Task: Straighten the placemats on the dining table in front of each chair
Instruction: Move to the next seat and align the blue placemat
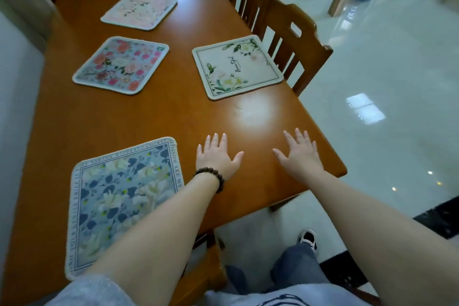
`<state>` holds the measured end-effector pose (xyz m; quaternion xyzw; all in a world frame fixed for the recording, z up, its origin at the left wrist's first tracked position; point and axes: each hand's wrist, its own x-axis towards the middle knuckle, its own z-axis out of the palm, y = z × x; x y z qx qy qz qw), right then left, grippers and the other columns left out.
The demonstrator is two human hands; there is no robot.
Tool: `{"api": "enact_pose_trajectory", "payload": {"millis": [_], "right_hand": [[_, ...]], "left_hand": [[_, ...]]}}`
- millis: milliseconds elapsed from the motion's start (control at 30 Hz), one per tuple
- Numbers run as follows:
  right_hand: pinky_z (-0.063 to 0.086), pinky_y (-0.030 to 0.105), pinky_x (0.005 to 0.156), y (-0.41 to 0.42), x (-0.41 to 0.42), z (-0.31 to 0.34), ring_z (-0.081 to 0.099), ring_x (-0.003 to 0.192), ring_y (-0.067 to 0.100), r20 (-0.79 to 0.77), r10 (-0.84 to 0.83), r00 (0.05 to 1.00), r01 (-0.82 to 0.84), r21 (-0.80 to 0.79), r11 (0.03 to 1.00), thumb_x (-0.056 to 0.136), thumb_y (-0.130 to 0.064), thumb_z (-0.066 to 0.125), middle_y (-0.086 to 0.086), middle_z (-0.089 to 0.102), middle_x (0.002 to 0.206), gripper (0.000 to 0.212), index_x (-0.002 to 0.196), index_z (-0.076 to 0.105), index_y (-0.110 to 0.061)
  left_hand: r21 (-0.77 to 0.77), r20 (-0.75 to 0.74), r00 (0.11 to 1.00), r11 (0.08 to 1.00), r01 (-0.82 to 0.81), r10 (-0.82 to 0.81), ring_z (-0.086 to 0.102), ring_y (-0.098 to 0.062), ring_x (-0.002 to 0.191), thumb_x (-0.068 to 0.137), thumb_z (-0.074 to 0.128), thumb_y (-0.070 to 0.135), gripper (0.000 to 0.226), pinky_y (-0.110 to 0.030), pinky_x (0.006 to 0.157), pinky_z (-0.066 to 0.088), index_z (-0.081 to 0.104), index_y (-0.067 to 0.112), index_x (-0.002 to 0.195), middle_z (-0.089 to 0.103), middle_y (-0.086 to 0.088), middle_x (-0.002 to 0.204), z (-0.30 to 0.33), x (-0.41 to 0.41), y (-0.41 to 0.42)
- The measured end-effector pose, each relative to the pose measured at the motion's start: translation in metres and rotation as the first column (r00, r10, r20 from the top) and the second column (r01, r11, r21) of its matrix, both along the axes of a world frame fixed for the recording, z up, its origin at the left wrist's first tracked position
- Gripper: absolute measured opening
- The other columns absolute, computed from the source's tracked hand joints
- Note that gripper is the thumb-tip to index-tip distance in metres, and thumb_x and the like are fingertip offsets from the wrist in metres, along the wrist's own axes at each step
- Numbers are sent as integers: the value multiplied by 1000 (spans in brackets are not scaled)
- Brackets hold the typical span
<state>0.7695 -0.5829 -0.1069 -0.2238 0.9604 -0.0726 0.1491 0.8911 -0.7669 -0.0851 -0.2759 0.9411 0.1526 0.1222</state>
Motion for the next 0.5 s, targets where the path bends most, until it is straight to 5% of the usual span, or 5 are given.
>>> {"api": "enact_pose_trajectory", "payload": {"millis": [500], "right_hand": [[-3, 43, 116, 171, -236, -9, -7, 145, 24, 68, 26, 997, -26, 3, 1000, 93, -57, 31, 6, 1, 159, 69, 150, 10, -25]], "left_hand": [[74, -23, 1000, 997, -10, 12, 5, -21, 146, 90, 32, 63, 76, -43, 117, 7, 12, 21, 151, 12, -4, 159, -26, -253, 205]]}}
